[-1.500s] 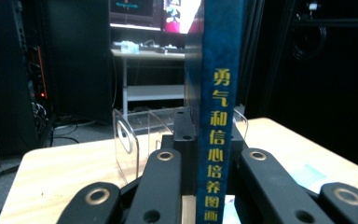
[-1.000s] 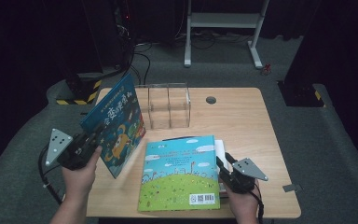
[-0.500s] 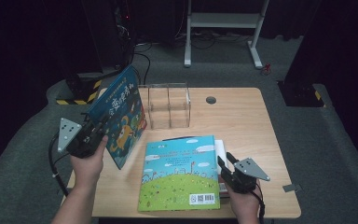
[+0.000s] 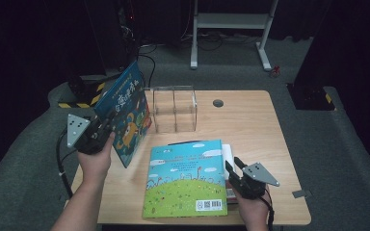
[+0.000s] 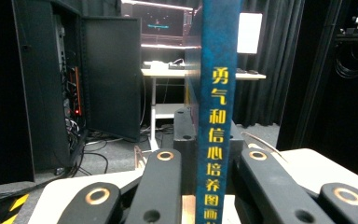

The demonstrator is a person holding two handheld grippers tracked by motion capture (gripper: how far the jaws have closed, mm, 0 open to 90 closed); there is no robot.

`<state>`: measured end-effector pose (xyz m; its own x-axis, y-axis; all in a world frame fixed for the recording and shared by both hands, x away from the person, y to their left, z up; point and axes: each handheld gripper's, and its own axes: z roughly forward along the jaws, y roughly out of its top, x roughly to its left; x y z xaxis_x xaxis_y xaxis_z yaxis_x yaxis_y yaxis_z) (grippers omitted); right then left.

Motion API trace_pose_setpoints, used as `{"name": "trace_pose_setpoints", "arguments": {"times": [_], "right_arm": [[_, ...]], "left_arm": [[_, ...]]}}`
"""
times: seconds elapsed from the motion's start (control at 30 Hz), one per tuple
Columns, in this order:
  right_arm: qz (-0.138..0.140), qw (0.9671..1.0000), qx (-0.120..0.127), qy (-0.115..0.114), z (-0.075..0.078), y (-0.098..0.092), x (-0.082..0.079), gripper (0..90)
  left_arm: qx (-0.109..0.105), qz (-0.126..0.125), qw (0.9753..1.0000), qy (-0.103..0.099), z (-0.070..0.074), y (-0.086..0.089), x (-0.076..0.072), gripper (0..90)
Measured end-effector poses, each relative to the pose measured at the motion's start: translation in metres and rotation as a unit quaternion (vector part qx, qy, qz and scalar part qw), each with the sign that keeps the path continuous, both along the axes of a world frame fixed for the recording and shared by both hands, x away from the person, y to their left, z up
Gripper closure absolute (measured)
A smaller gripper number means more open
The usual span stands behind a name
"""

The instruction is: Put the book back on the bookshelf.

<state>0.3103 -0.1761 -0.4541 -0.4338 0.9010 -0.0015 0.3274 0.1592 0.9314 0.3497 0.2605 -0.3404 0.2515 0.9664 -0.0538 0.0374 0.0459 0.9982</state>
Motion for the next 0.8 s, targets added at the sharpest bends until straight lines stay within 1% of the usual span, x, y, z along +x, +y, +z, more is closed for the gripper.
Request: {"name": "trace_pose_setpoints", "arguments": {"times": [0.4,0.8], "right_arm": [[-0.002,1.0,0.003,0.002,0.0,-0.002,0.0,62.0],[-0.004,1.0,0.005,0.001,-0.001,-0.003,0.001,62.5]], "left_arm": [[-0.007,0.01,0.9999,0.005,-0.002,-0.002,0.018,83.0],[-0.009,0.023,0.9997,0.001,-0.006,-0.006,0.039,83.0]]}}
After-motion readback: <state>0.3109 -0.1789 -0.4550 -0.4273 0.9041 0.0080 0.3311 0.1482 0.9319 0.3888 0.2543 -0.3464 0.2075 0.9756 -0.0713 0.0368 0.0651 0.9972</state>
